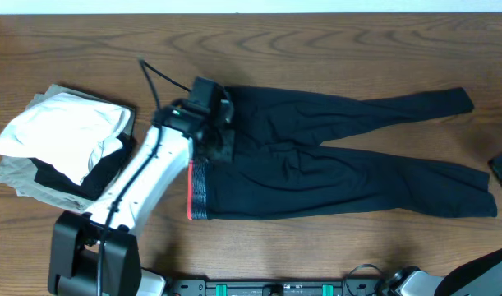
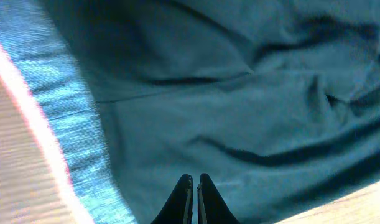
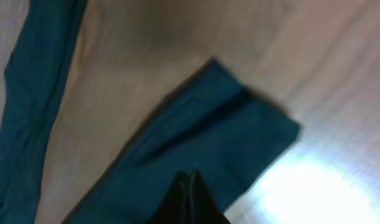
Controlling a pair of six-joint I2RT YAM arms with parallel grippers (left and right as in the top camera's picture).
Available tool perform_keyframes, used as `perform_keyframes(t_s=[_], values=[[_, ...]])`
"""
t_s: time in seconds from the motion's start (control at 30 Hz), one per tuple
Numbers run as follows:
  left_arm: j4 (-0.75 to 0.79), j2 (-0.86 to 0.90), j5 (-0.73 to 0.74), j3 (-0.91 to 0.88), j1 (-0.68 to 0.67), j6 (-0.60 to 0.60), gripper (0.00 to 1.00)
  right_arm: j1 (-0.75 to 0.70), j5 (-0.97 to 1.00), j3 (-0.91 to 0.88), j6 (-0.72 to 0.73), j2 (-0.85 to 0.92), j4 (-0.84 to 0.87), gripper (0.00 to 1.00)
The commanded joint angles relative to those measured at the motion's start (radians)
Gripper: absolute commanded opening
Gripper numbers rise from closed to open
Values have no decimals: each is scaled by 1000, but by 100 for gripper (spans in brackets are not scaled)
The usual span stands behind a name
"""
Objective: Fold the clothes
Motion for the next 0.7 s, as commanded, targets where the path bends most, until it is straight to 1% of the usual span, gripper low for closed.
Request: perform_keyframes(t_s=[0.0,0.13,0.3,0.5,0.67], values=[[38,8,19,-72,-44,-5,6,20,-24,-71,-36,-1,26,1],[101,8,19,-136,-69,-47,6,20,-24,-148,-36,-1,84,1],[129,8,19,-195,-70,-81,6,20,-24,-218,-36,-1,161,1],[190,8,19,-294,-69,-88,7,20,-24,-246,-35,-1,199,1],[198,8,19,-351,-69,-100,12,20,-34,-246,-32,-1,198,1]])
